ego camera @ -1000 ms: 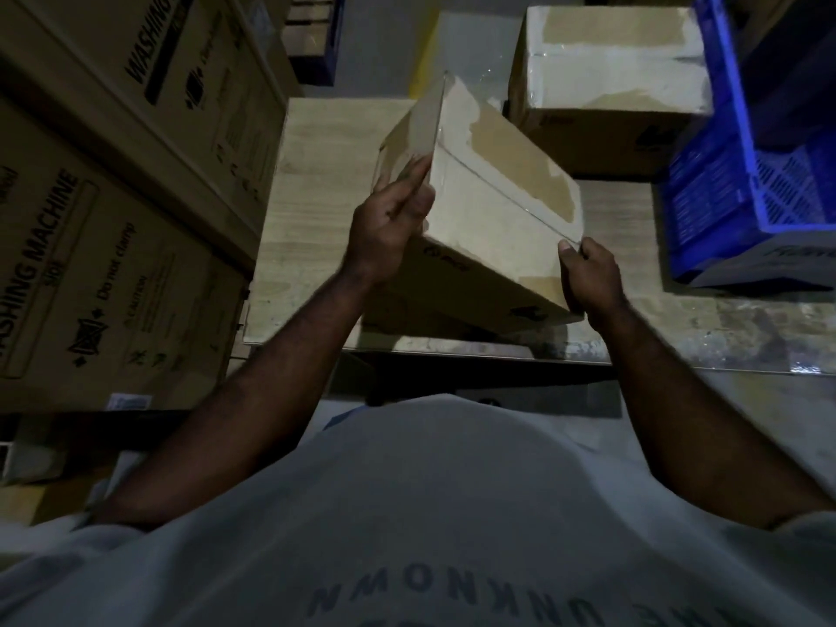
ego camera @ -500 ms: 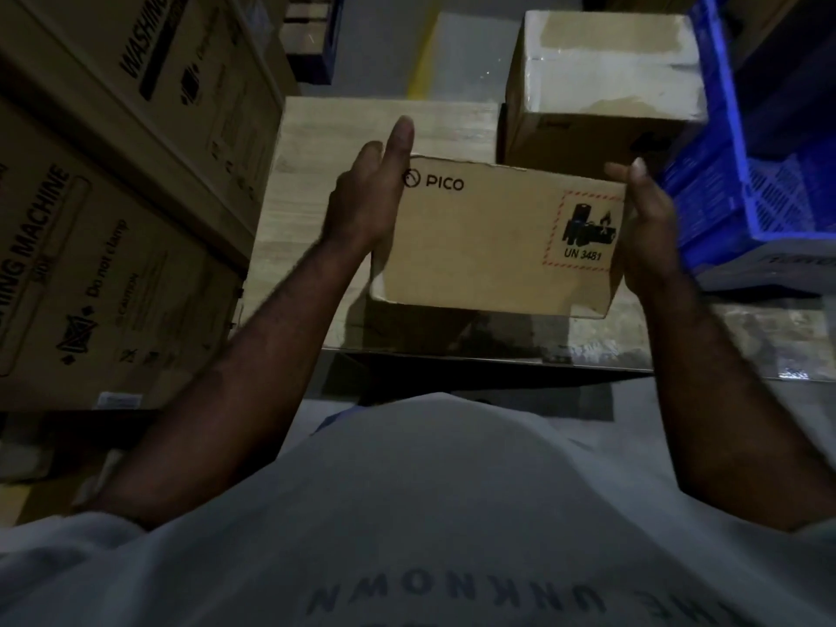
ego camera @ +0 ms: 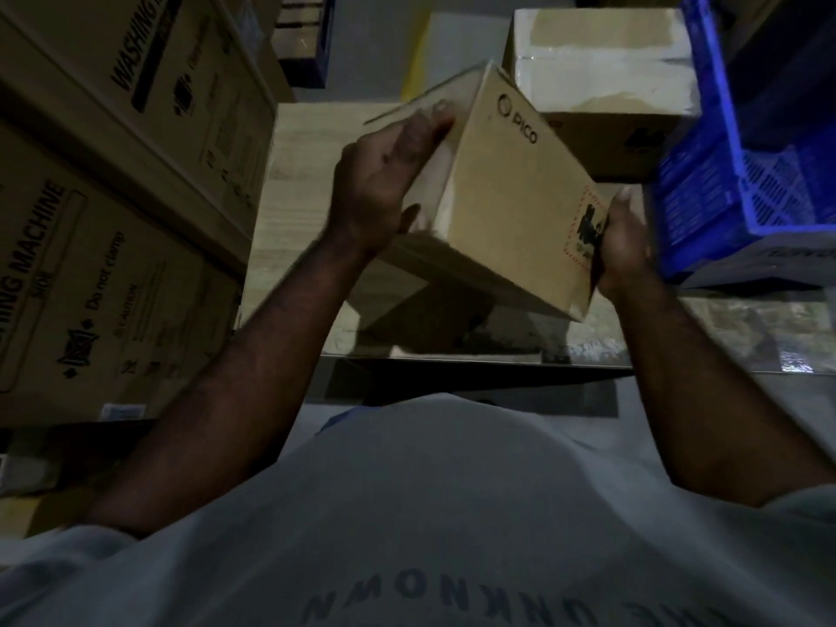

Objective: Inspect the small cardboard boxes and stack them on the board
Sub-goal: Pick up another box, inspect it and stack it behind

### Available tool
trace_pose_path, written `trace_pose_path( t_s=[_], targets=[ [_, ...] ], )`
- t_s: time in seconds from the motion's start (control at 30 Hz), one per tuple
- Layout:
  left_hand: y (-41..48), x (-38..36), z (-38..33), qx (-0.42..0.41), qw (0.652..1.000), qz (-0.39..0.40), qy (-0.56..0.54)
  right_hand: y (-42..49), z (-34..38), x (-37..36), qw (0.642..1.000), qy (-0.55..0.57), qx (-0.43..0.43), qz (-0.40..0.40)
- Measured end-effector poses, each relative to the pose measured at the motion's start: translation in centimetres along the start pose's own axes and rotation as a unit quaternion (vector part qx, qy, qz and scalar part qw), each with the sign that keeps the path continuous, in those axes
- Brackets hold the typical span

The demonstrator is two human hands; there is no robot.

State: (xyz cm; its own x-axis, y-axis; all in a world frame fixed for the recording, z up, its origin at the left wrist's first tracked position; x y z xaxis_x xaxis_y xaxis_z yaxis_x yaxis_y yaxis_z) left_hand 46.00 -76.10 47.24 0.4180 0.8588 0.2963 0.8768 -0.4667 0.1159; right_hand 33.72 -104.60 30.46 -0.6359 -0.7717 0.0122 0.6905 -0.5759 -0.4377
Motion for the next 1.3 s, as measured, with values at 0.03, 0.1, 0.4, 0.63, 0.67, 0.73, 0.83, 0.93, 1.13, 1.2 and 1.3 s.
trace_pose_path(
  t_s=[0.03,0.1,0.4,0.63,0.67,0.73,0.83,0.93,1.13,1.2,1.3],
  targets=[
    [0.0,-0.6,-0.3,-0.009,1.000,0.010,0.016,0.1,-1.1,-0.6,0.999,0.001,-0.041,0.001],
    [-0.3,-2.2,-0.9,-0.035,0.994,0.034,0.094,0.1,-2.7,-1.8,0.994,-0.004,-0.108,0.001],
    [-2.4,-12.3,-0.8,-0.161,0.874,0.205,0.410,-1.8,3.7,-3.9,0.995,0.019,-0.008,0.100],
    [-1.3,-8.2,2.7,-0.076,0.890,0.117,0.434,-4.2,9.1,0.5,0.982,-0.105,0.151,0.039],
    [-1.2,-7.2,3.8,-0.047,0.892,0.112,0.435,-4.2,9.2,0.9,0.974,-0.150,0.169,0.027],
    [-1.2,-5.8,5.8,0.027,0.912,0.108,0.396,-4.7,9.1,0.8,0.960,-0.207,0.186,0.025],
    [-1.8,-5.6,6.8,0.069,0.968,0.103,0.216,-4.8,8.0,0.6,0.964,-0.192,0.184,0.019],
    [-1.9,-6.0,6.9,0.043,0.985,0.090,0.138,-4.8,7.9,0.8,0.964,-0.193,0.184,0.010],
    [-1.8,-5.7,6.8,0.002,0.985,0.084,0.153,-5.5,8.8,0.9,0.945,-0.246,0.216,-0.022],
    [-1.9,-5.6,6.7,-0.014,0.983,0.083,0.161,-6.8,10.0,0.9,0.896,-0.335,0.276,-0.089],
    [-2.0,-5.4,6.6,-0.024,0.982,0.072,0.174,-8.6,10.0,0.3,0.854,-0.380,0.319,-0.159]
  ],
)
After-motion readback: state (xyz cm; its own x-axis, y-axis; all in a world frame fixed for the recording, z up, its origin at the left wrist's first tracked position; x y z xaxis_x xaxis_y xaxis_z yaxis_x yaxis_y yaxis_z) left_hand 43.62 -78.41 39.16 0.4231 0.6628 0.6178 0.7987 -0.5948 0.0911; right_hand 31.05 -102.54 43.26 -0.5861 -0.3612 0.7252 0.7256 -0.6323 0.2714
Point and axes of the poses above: each hand's wrist, its own y-axis towards the middle knuckle, its own x-axis out of the back of the hand, z = x × y, the point moved 9 cm from there along y, towards the middle knuckle, and after that the axes turned 2 degrees about z, right-handed, at the moved point
